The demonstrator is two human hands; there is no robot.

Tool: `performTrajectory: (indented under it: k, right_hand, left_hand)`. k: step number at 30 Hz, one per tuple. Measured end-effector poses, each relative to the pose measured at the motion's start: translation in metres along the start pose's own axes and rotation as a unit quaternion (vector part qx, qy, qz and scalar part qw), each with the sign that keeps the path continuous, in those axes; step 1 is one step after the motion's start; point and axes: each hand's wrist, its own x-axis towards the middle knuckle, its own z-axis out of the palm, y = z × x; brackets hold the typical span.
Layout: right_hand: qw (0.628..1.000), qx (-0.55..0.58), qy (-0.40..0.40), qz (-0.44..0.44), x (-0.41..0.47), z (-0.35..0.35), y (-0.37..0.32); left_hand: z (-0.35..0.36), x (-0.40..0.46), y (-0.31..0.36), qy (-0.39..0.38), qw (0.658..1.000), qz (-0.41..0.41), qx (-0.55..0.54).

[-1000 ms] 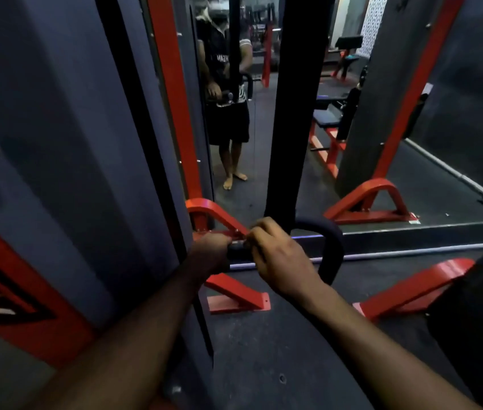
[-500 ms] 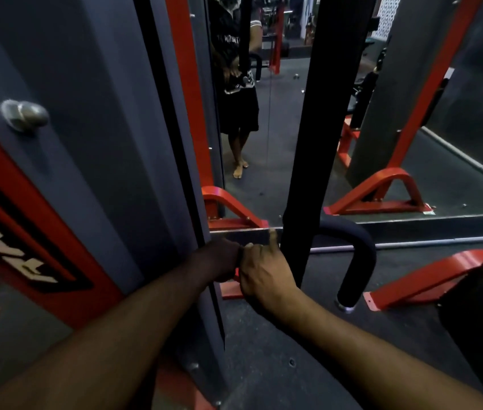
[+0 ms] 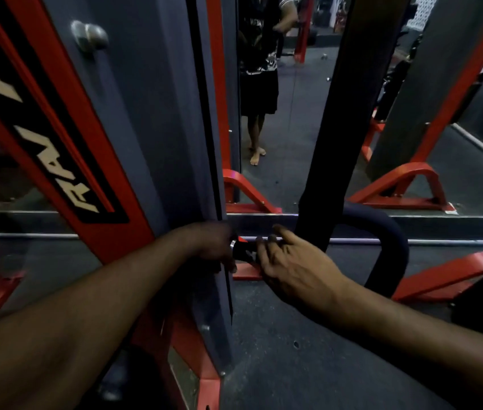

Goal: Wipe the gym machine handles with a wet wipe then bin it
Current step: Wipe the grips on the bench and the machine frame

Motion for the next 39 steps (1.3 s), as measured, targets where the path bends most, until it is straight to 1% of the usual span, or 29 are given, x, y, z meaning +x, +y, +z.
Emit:
performTrajectory:
  k: [3,5,8,11,13,15,17,18,19,20,21,22,23,24,25,27,28,31,32,34,36,39]
  right_hand:
    - [0.997,0.058,0.057,-0.007,-0.001,-0.006,0.006]
    - [0.994,0.095,0.053,-0.020,-0.002,-0.009,0.009]
    - [0.991,0.119,0.054,-0.038,-0.001,-0.012,0.010]
    - [0.989,0.134,0.054,-0.023,0.009,-0.010,0.007]
    - [0.988,0.146,0.039,-0.013,0.023,-0.011,-0.002]
    - [0.986,0.166,-0.026,-0.007,0.033,-0.018,-0.005]
    - [0.985,0.153,-0.077,-0.021,0.026,-0.026,0.003]
    - [0.988,0.134,-0.067,-0.038,0.019,-0.031,0.010]
    - [0.992,0.104,-0.048,-0.057,0.011,-0.034,0.018]
    - [0.995,0.064,-0.045,-0.070,0.003,-0.037,0.024]
    - [0.995,0.031,-0.056,-0.082,-0.003,-0.037,0.028]
    - [0.992,0.019,-0.088,-0.092,-0.006,-0.037,0.028]
    - [0.989,0.023,-0.110,-0.095,-0.006,-0.035,0.026]
    - [0.989,0.023,-0.116,-0.089,-0.004,-0.033,0.023]
    - [0.991,0.031,-0.105,-0.075,0.001,-0.029,0.020]
    - [0.996,0.070,-0.029,-0.050,0.011,-0.021,0.012]
    - [0.995,0.091,-0.009,-0.038,0.015,-0.018,0.007]
    - [0.993,0.116,-0.003,-0.032,0.021,-0.006,-0.004]
    - [0.993,0.113,-0.015,-0.035,0.017,-0.006,-0.003]
    - [0.996,0.069,-0.028,-0.048,0.004,-0.009,0.007]
    - [0.998,0.021,-0.021,-0.058,-0.011,-0.012,0.016]
    - [0.998,0.006,0.005,-0.063,-0.016,-0.013,0.017]
  left_hand:
    - [-0.006,0.004,0.002,-0.036,0.999,-0.001,0.018]
    - [-0.006,0.005,0.003,-0.041,0.998,0.002,0.044]
    - [-0.007,0.008,0.004,-0.058,0.996,0.010,0.074]
    - [-0.010,0.012,0.006,-0.071,0.991,0.014,0.116]
    - [-0.009,0.016,0.006,-0.092,0.988,0.020,0.121]
    - [-0.007,0.016,0.004,-0.111,0.987,0.025,0.111]
    - [-0.006,0.017,0.003,-0.097,0.987,0.031,0.124]
    - [-0.006,0.017,0.002,-0.084,0.988,0.033,0.128]
    - [-0.006,0.016,0.003,-0.075,0.988,0.030,0.131]
    - [-0.006,0.016,0.004,-0.067,0.989,0.026,0.133]
    - [-0.007,0.016,0.004,-0.060,0.989,0.022,0.134]
    - [-0.007,0.016,0.005,-0.054,0.988,0.020,0.142]
    - [-0.006,0.016,0.005,-0.048,0.988,0.017,0.148]
    - [-0.007,0.016,0.006,-0.045,0.988,0.014,0.148]
    - [-0.007,0.016,0.007,-0.048,0.988,0.010,0.146]
    - [-0.009,0.016,0.009,-0.052,0.988,0.011,0.144]
    - [-0.010,0.016,0.010,-0.052,0.989,0.012,0.140]
    - [-0.010,0.014,0.009,-0.059,0.989,0.023,0.131]
    - [-0.010,0.015,0.008,-0.060,0.990,0.025,0.125]
    - [-0.008,0.016,0.007,-0.059,0.992,0.029,0.104]
    - [-0.008,0.018,0.006,-0.057,0.993,0.030,0.100]
    - [-0.010,0.016,0.007,-0.067,0.993,0.029,0.095]
